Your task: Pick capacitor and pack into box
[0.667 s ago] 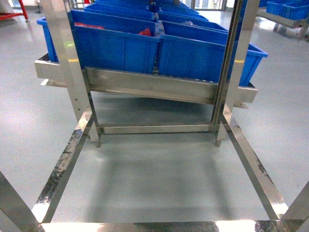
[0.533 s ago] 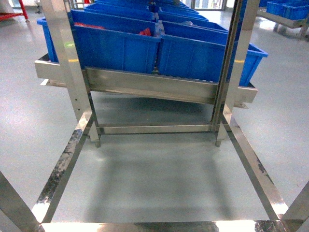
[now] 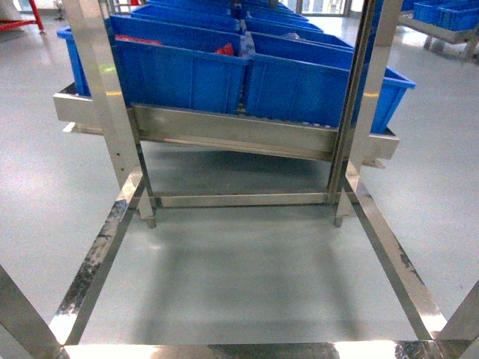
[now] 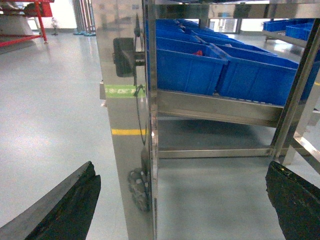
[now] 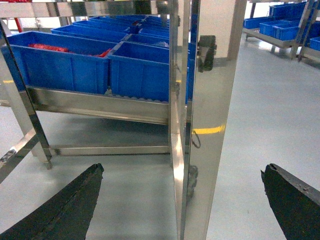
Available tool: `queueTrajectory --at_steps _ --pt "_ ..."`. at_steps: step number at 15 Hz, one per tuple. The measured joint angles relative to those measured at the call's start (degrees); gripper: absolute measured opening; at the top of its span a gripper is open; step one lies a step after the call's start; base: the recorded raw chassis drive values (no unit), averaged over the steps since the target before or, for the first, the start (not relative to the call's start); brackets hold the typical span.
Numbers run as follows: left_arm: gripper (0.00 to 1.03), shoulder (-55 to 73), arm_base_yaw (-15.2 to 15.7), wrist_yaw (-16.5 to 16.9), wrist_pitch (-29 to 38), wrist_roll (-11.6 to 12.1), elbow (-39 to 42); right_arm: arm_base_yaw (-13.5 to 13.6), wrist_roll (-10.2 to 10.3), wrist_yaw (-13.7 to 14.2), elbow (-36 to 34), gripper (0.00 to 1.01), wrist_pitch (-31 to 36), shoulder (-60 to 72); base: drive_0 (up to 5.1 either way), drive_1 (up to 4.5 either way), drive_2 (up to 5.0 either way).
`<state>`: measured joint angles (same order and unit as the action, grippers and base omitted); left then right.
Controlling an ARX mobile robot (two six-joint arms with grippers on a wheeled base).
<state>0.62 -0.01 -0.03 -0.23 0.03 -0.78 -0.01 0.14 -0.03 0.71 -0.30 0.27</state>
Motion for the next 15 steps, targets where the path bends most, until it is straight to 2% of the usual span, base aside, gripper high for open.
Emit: queueTrajectory --at_steps 15 --pt "0.98 0.0 0.0 0.1 0.0 0.0 0.0 0.0 0.0 0.0 0.0 0.98 0.0 0.0 0.0 0.00 0.0"
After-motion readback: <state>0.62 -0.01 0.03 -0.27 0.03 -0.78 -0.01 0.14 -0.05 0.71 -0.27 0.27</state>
